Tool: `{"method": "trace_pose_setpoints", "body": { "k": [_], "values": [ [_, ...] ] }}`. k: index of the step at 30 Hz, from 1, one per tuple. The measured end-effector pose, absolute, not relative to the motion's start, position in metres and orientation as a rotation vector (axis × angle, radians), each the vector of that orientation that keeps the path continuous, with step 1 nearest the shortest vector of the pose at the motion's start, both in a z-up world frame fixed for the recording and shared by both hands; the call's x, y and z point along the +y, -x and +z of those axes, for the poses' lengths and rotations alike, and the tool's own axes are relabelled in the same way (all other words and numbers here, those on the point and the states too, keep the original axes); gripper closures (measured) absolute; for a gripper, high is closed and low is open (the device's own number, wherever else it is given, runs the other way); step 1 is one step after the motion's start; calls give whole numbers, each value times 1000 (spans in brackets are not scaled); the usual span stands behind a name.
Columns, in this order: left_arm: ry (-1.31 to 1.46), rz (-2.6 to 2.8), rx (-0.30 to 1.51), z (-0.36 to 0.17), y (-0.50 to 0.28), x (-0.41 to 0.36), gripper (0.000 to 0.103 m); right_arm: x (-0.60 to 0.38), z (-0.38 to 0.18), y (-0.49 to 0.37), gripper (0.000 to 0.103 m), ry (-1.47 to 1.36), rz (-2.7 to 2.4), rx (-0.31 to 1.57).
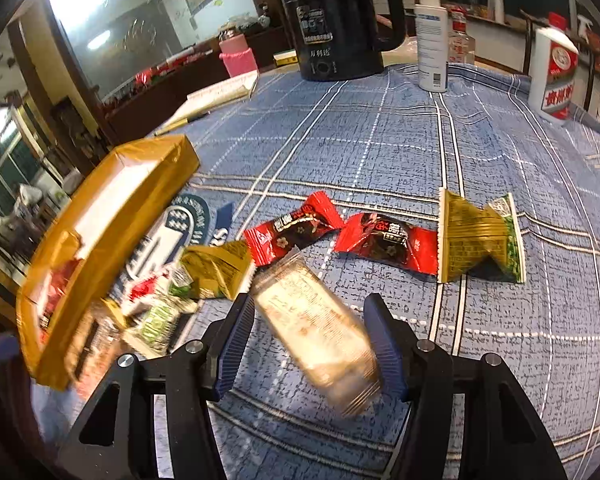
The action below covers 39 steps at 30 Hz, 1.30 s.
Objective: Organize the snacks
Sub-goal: 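Move the right gripper to the clear cake packet and grasp it, then grasp the green-and-yellow snack bag with the left gripper while the right holds the clear packet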
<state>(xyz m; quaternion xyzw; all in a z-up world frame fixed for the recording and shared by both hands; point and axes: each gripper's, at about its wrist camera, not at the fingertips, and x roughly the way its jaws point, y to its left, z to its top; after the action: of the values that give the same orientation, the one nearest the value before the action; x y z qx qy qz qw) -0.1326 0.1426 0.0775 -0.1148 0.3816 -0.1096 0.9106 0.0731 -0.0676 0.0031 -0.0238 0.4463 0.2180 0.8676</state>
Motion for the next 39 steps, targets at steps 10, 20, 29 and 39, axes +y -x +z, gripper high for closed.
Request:
{"method": "trace_pose_setpoints", "body": {
  "k": [10, 20, 29, 39],
  "values": [
    [202, -217, 808, 75, 123, 134, 25, -72, 4, -50, 69, 155, 341, 907],
    [20, -272, 885, 80, 51, 94, 25, -118, 3, -33, 69, -97, 359, 899],
    [-232, -238, 991, 38, -37, 45, 25, -135, 1, -37, 69, -238, 393, 900],
    [-331, -282, 1016, 14, -52, 33, 24, -134, 0, -36, 69, -226, 385, 894]
  ]
}}
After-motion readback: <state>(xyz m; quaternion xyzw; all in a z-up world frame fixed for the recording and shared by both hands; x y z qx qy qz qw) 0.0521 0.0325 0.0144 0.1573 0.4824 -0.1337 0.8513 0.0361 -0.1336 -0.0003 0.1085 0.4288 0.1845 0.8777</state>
